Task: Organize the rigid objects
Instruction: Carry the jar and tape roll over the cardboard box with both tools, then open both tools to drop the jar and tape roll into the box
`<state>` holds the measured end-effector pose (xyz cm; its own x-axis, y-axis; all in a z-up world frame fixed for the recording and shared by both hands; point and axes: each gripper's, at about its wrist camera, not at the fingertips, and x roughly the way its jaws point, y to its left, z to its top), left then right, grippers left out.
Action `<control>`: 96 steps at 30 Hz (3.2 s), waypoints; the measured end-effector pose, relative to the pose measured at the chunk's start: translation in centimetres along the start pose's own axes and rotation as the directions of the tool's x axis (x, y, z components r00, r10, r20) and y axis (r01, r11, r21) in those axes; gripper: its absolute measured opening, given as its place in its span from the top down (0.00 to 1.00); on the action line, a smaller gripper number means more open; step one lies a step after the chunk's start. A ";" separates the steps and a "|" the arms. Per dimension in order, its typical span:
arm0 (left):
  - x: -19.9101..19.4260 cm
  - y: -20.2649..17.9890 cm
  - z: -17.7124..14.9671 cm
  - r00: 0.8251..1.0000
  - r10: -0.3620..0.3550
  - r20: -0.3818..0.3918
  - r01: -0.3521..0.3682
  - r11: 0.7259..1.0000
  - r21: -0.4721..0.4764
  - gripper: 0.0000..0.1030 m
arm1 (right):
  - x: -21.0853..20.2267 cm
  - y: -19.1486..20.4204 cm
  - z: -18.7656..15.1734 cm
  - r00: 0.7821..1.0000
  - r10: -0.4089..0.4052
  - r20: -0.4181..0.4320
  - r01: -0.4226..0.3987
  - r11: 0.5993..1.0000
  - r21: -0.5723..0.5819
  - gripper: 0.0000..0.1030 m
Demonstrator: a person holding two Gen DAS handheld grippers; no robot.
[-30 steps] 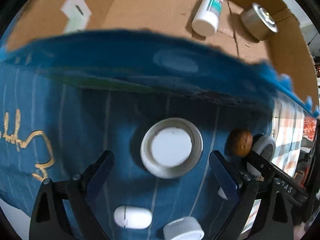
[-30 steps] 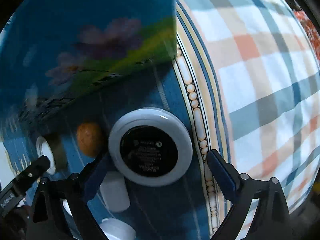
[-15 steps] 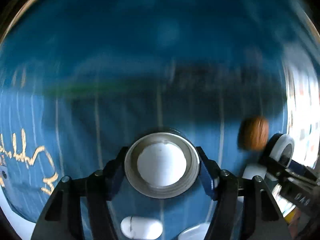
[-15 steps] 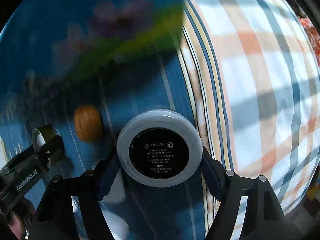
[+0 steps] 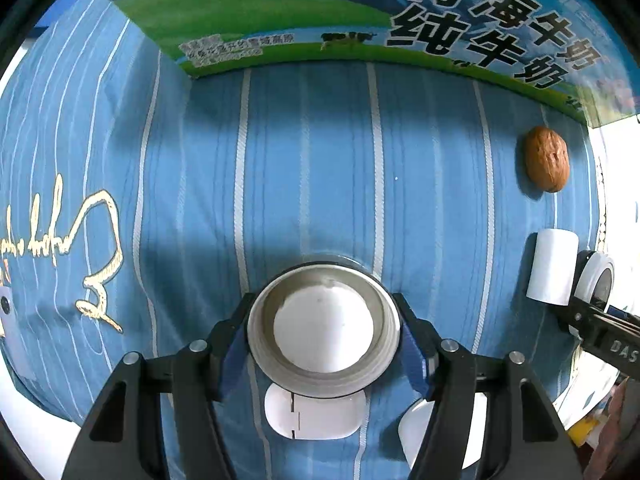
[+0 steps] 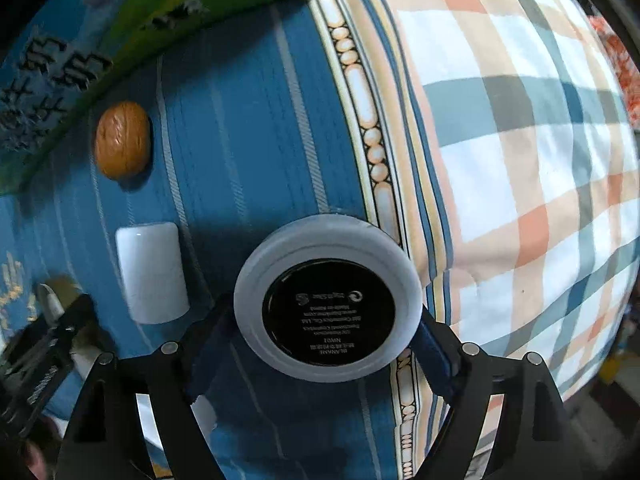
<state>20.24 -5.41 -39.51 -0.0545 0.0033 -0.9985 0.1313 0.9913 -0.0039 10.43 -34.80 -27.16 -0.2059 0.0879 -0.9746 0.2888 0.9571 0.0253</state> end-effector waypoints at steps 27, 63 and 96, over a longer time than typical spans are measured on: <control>-6.2 0.2 -1.9 0.994 -0.100 0.053 0.099 0.995 0.028 0.40 | -3.7 0.3 -2.6 0.999 0.019 0.045 -0.016 0.998 -0.065 0.26; -24.0 0.5 14.8 0.936 -0.215 0.278 0.198 0.976 0.089 0.40 | -21.9 5.2 11.4 0.948 0.204 0.245 -0.167 0.972 -0.162 0.26; -4.9 1.9 25.7 0.996 -0.059 -0.071 0.060 0.998 0.010 0.39 | -5.6 10.6 24.5 0.999 -0.036 -0.029 0.030 0.980 -0.197 0.22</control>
<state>46.20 -6.95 -36.00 -0.1322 -0.0461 -0.9901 0.1374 0.9884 -0.0644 37.60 -31.90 -26.92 -0.2436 0.0612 -0.9680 0.0931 0.9949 0.0395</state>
